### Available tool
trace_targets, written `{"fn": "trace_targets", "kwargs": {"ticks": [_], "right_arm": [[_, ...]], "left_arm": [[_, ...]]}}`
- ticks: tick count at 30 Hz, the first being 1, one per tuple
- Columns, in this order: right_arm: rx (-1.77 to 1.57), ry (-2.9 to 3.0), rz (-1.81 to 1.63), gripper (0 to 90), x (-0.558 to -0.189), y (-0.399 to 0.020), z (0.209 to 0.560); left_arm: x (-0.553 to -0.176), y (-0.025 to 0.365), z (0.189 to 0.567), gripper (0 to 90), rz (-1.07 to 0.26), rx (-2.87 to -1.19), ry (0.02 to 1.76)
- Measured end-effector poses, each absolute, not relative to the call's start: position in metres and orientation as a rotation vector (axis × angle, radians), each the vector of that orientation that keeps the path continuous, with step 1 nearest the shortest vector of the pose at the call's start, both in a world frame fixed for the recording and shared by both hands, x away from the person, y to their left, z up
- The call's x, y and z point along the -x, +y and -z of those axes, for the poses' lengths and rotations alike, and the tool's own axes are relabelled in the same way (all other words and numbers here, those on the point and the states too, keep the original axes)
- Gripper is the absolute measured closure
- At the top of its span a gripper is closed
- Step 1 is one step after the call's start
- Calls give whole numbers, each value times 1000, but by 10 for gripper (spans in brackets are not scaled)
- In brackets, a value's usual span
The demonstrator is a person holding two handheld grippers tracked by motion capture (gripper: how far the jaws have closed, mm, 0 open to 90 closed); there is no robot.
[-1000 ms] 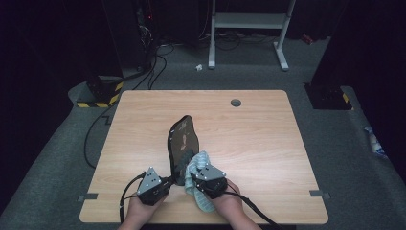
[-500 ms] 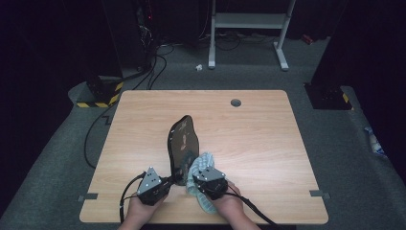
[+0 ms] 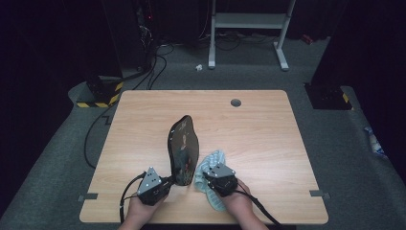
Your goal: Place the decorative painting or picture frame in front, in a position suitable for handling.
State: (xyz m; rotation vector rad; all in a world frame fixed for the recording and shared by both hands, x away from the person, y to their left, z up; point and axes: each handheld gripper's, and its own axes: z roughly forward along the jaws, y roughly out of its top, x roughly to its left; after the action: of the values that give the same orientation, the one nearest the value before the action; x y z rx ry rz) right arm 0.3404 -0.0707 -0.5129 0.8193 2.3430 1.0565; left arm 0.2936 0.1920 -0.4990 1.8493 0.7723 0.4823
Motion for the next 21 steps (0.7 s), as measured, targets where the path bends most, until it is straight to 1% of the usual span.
{"fn": "trace_targets", "kwargs": {"ticks": [6,12,17,21], "right_arm": [[-878,2309,-1044,726,-342,-91,511],[-922,2235,-1069,726,-340,-114,499],[-954,2173,-1062,726,-337,-139,490],[-979,2128,-1030,725,-331,-158,490]], "left_arm": [[-294,192,499,881,-483,-1847,777],[-294,194,499,875,-489,-1845,785],[-296,196,501,867,-496,-1843,795],[-299,198,504,853,-506,-1847,821]]}}
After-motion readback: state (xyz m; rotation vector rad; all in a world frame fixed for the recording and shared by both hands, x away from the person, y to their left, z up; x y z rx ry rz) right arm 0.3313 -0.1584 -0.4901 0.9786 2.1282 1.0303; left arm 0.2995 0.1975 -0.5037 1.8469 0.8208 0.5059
